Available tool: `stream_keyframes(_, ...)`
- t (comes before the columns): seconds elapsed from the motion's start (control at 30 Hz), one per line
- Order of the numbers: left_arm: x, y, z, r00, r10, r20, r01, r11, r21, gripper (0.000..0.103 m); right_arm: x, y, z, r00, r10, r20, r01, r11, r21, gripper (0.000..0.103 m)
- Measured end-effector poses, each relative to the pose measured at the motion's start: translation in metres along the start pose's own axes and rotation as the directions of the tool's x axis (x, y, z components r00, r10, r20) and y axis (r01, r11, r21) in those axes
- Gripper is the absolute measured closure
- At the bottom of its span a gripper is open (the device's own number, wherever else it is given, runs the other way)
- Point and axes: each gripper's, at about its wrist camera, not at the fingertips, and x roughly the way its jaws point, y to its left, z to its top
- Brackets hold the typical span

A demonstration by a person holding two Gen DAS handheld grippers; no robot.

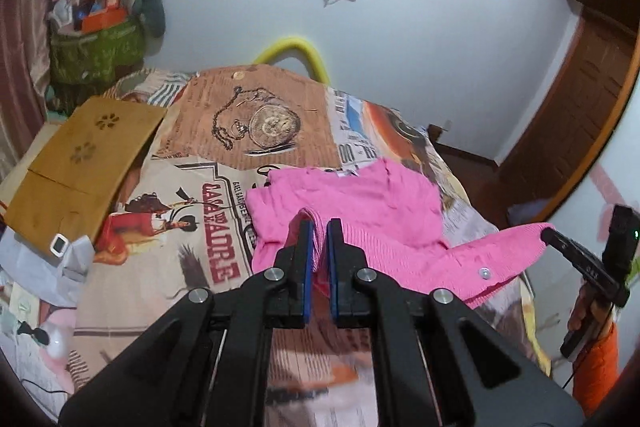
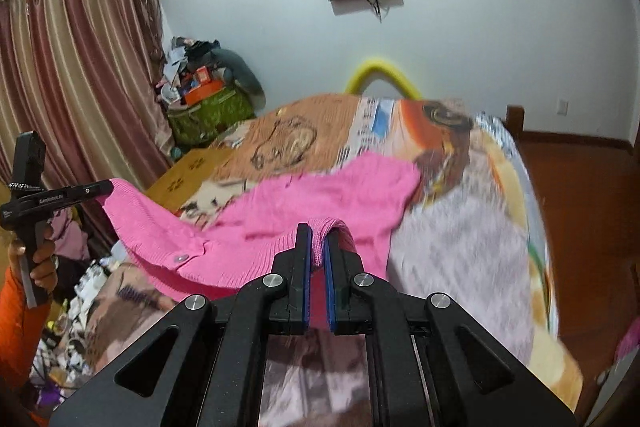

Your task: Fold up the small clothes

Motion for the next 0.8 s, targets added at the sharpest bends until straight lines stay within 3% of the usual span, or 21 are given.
stream_keyframes(0.1, 0.028, 0.012, 0.015, 1.0, -0.003, -0.022, 0.002, 0.999, -0.047, 0.097, 0.016, -0.005, 0.014, 1.0, -0.011, 0.009, 0.011, 1.0, -0.004, 0.098)
stream_keyframes(0.33, 0.1, 0.029, 0.038, 0.995, 0.058, -0.078, -0.062, 0.997, -0.055, 0.097, 0.065, -0.024, 0.045, 0.999, -0.046, -0.004, 0.046, 0.999, -0.012, 0.098)
stream_keyframes(0.8, 0.244, 0.058, 0.073, 0.967, 0.163, -0.198, -0.177, 0.983, -0.054, 0.097, 0.194, -0.077, 0.067, 0.98, -0.122, -0.158, 0.124, 0.992, 0.003, 0.098)
